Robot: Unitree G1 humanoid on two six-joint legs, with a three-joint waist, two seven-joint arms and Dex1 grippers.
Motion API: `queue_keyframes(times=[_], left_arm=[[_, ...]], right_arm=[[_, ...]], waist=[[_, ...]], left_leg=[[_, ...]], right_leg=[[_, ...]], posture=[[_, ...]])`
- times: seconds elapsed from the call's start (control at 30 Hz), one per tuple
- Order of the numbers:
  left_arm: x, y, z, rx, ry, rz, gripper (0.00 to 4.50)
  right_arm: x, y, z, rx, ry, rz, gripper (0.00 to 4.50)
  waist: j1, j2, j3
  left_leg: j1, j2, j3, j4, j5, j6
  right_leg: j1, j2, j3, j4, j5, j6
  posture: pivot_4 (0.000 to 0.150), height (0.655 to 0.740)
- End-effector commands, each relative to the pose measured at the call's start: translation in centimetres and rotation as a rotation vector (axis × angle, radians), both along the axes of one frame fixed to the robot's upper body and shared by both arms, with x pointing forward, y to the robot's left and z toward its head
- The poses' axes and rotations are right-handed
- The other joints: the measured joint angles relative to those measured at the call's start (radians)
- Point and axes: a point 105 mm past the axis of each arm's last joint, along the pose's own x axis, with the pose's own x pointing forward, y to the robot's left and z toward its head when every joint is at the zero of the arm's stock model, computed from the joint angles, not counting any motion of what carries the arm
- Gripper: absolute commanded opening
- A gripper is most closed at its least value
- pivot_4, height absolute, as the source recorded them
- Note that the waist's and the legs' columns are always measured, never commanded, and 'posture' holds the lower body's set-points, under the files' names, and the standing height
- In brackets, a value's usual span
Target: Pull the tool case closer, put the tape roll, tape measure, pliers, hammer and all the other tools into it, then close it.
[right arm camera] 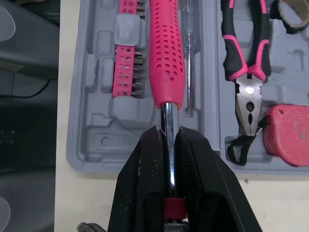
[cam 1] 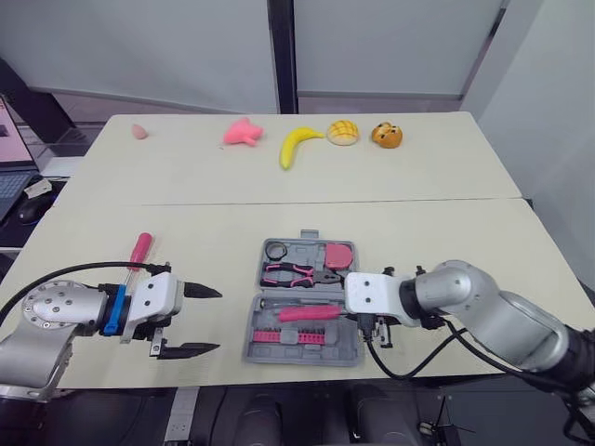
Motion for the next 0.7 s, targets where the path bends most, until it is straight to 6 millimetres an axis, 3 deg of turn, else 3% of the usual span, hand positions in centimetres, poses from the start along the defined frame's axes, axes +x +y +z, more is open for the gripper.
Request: queue_keyframes(times=[0.03, 0.5, 0.7], left_arm=[[-0.1, -0.3, 0.7, 0.032, -0.034, -0.021, 4.5], [-0.6, -0.3, 0.4, 0.069, -0.022, -0.029, 4.5], [-0.3, 0.2, 0.1, 0.078, -0.02, -0.024, 4.5]], right_arm=[[0.4, 1.1, 0.4, -0.005, -0.036, 0.037, 0.22], [1.2, 4.8, -1.8, 0.012, -0.057, 0.063, 0.22], [1.6, 5.4, -2.3, 0.027, -0.054, 0.048, 0.22]], waist=[[-0.001, 0.0, 0.0], [-0.004, 0.0, 0.0], [-0.003, 0.0, 0.0]], left_leg=[[0.0, 0.0, 0.0, 0.0, 0.0, 0.0], [-0.001, 0.0, 0.0, 0.0, 0.0, 0.0], [-0.002, 0.0, 0.0, 0.0, 0.0, 0.0]], right_leg=[[0.0, 0.0, 0.0, 0.0, 0.0, 0.0], [-0.003, 0.0, 0.0, 0.002, 0.0, -0.001], [-0.003, 0.0, 0.0, 0.002, 0.0, -0.001]], posture=[[0.15, 0.74], [0.15, 0.74], [0.15, 0.74]])
